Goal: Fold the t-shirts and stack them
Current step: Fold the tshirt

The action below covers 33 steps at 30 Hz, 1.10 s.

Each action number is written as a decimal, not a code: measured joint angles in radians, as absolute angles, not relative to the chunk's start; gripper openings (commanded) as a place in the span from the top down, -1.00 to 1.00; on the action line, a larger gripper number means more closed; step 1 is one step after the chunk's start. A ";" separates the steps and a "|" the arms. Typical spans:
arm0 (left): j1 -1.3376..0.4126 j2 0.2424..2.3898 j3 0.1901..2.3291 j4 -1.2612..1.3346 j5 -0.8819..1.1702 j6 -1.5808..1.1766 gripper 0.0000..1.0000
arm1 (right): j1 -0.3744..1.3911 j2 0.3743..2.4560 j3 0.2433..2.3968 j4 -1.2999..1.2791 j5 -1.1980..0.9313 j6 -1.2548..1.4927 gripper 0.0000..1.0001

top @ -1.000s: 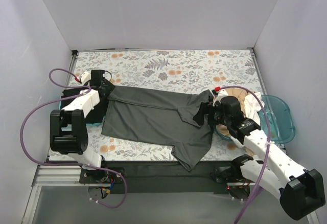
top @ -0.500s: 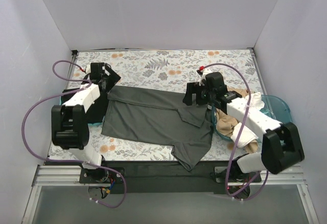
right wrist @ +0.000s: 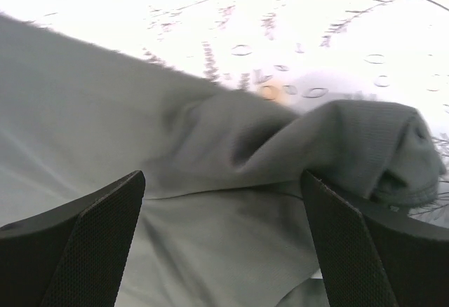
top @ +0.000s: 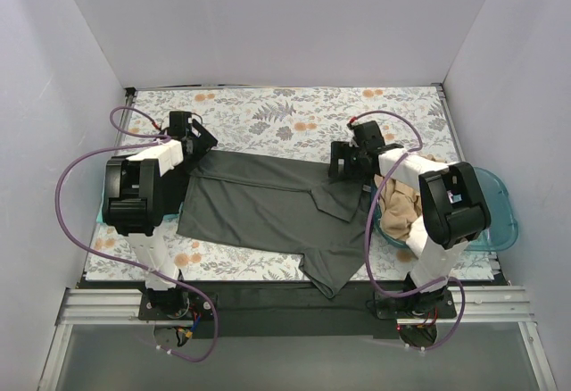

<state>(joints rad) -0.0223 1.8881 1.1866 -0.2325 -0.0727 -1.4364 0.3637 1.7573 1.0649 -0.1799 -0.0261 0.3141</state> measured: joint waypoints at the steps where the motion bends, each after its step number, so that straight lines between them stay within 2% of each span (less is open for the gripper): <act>1: -0.023 1.888 1.187 -0.233 -0.075 -1.438 -0.71 | 0.355 1.766 1.066 -0.178 -0.026 0.316 -0.97; 6: -0.025 1.888 1.185 -0.232 -0.088 -1.448 -0.71 | 0.324 1.813 1.109 -0.183 -0.023 0.326 -0.97; 16: -0.026 1.919 1.225 -0.244 -0.110 -1.489 -0.72 | 0.273 2.005 1.354 -0.176 -0.040 0.331 -0.97; 33: -0.026 2.272 1.743 -0.305 -0.120 -1.496 -0.73 | 0.196 2.281 1.763 -0.196 -0.118 0.300 -0.97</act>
